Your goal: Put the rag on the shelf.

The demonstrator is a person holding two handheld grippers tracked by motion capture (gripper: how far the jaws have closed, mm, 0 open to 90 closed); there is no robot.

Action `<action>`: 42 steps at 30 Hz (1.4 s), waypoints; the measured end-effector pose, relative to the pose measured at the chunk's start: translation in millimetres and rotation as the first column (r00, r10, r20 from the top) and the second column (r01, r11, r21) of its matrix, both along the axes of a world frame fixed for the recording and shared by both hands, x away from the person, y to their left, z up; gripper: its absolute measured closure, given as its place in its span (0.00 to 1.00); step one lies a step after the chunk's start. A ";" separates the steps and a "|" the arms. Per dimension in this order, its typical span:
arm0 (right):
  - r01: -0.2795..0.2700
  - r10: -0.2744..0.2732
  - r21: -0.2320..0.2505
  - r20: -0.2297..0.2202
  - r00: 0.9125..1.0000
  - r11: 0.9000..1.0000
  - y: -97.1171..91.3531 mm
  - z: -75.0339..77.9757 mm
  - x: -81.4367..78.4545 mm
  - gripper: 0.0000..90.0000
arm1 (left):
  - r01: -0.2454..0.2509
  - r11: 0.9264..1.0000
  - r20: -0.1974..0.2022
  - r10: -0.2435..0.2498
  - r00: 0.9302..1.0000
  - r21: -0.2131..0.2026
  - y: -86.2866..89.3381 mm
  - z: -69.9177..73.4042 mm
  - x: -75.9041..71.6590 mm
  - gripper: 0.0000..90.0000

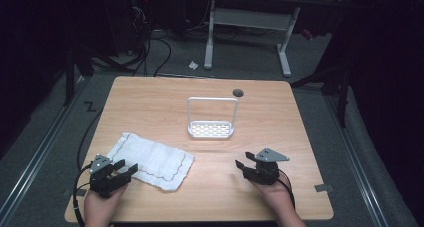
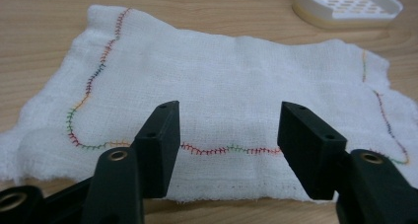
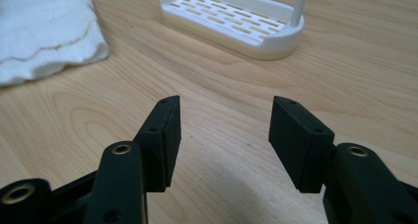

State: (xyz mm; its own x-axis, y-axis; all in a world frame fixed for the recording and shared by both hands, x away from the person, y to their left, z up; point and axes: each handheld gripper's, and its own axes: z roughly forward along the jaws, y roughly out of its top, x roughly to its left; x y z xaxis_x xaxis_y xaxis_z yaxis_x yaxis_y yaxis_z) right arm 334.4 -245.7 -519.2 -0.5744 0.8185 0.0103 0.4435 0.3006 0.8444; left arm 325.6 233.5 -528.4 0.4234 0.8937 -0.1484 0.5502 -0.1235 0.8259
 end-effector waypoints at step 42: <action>-0.325 0.308 -0.112 -0.150 0.940 0.939 199.6 2.0 70.5 1.00 | 0.107 0.994 -0.069 -0.109 0.992 -0.039 0.1 3.8 -4.6 0.83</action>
State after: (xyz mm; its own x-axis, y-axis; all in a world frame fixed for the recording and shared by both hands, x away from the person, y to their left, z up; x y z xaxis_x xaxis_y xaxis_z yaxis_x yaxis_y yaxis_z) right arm 404.9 -46.1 -517.2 -0.8049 0.5934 0.0048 0.4090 0.5489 0.7290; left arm 320.9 233.6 -524.6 0.5043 0.8370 -0.2123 0.5928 -0.1568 0.7899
